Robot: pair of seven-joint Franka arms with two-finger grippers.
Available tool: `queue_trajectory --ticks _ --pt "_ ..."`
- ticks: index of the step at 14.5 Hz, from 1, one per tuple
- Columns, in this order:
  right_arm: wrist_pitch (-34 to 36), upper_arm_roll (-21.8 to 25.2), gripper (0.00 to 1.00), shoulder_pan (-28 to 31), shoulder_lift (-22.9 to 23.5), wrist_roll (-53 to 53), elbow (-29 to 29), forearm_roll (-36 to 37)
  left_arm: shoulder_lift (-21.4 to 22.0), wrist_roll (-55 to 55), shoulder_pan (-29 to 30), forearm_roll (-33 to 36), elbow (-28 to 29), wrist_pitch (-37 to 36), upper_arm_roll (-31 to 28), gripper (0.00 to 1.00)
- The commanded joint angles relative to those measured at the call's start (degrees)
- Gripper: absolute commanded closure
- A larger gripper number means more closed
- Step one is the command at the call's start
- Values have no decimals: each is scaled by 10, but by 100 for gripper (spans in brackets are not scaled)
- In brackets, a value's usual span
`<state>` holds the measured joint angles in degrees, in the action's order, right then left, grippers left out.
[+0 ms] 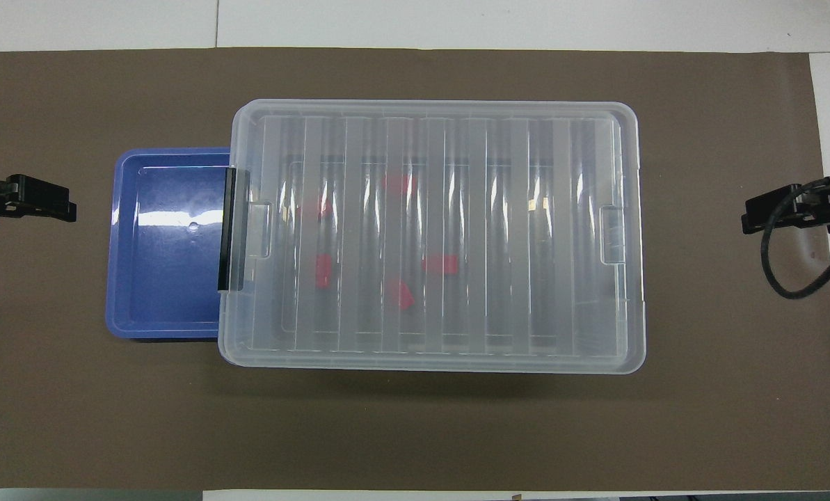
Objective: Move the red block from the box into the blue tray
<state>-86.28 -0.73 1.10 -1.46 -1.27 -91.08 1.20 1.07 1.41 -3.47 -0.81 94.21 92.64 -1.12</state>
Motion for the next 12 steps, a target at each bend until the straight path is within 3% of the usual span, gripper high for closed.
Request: queue_trajectory --ticks 1,5,12 --pt "8 -2 0 2 4 7 10 -1 1 -3 5 5 -5 -9 2 0" --pt "-13 -4 0 2 8 -3 11 -2 1 -2 5 5 -5 -9 2 0" --pt "-66 -78 0 2 55 -130 29 -1 1 -2 5 5 -5 -9 2 0"
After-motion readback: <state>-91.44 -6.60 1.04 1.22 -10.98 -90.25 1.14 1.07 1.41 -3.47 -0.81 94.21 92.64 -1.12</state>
